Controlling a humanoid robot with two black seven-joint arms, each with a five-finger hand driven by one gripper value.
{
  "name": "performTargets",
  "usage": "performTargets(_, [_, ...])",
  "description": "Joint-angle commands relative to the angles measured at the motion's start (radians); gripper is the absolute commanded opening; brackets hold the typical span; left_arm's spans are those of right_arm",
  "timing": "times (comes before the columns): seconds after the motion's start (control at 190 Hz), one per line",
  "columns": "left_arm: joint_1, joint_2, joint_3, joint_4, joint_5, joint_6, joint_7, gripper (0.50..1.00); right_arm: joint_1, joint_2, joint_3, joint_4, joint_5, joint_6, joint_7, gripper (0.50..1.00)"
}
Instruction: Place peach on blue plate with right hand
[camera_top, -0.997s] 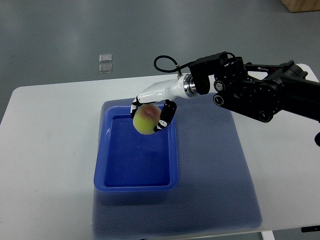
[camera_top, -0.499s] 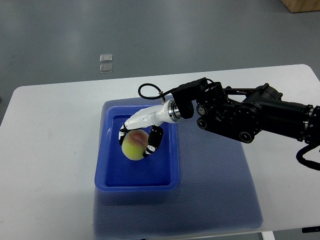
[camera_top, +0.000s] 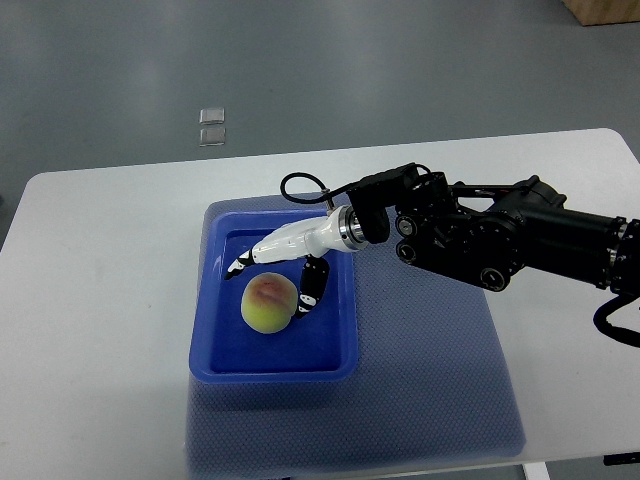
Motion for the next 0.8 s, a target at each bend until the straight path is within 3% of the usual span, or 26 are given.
performTargets(0.0, [0.000, 0.000, 0.000, 0.000, 0.000, 0.000, 0.000, 1.000, 0.014, -0.012, 0.033, 0.000, 0.092, 0.008, 0.001, 0.924])
performTargets(0.189, [0.000, 0.000, 0.000, 0.000, 0.000, 0.000, 0.000, 1.000, 0.020, -0.078, 0.113, -0.007, 0.351, 0.113, -0.011, 0.926])
performTargets(0.646, [0.000, 0.000, 0.000, 0.000, 0.000, 0.000, 0.000, 1.000, -0.240, -0.104, 0.522, -0.175, 0.739, 0.088, -0.014, 0.924])
performTargets(0.651, [0.000, 0.000, 0.000, 0.000, 0.000, 0.000, -0.001, 1.000, -0.274, -0.101, 0.553, -0.191, 0.829, 0.072, -0.027, 0.924])
performTargets(0.793, [0.000, 0.000, 0.000, 0.000, 0.000, 0.000, 0.000, 1.000, -0.355, -0.101, 0.565, -0.213, 1.050, 0.036, -0.076, 0.924])
